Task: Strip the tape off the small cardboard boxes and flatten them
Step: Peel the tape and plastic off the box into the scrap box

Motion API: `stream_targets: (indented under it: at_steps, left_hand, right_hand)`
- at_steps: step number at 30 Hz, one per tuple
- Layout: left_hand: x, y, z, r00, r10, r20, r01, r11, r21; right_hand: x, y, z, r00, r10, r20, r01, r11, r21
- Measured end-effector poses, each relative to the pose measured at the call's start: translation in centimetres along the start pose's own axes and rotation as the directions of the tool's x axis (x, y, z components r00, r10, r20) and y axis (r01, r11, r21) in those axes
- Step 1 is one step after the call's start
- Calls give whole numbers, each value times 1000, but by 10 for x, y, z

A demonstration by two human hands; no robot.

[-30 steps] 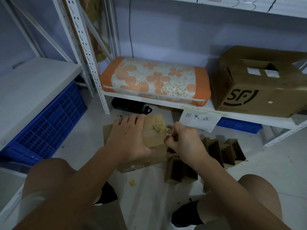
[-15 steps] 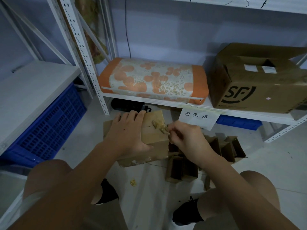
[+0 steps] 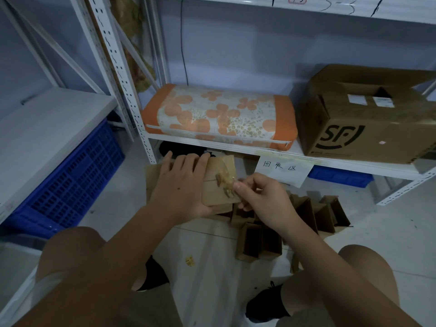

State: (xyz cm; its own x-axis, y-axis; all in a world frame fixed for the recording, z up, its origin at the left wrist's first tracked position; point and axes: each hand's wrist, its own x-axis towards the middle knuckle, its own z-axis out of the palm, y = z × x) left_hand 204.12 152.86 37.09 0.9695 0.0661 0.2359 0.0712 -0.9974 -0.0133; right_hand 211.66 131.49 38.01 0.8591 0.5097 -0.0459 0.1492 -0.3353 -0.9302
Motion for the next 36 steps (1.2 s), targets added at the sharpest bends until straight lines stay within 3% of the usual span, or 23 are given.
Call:
stream_targets:
  at_steps: [4,8,11,16,22,36]
  left_hand:
    - [-2,-1,4,997,54,-55,-52,997,49]
    - [-5,-7,4,1000,1,-31,0,999,36]
    - [-7,-8,6,1000,-14,3,14,998,55]
    - [-5,-9,11,995,-67,78,63,997,52]
    - [-8,-11,11,991,-90,102,88,996,26]
    - [-21,-13,26,996,-72,59,70,997,30]
  right_hand:
    - [2,3,4,997,61,38,-61,998,2]
    - [2,8,0,994,27,102,-32,998,55]
    - [2,13,6,995,-74,65,82,988,-130]
    - [2,13,16,955,-295,38,284,866,-411]
    - [8,12,13,917,-388,90,381,788,-484]
    - [5,21,8,865,-499,48,428,684,-592]
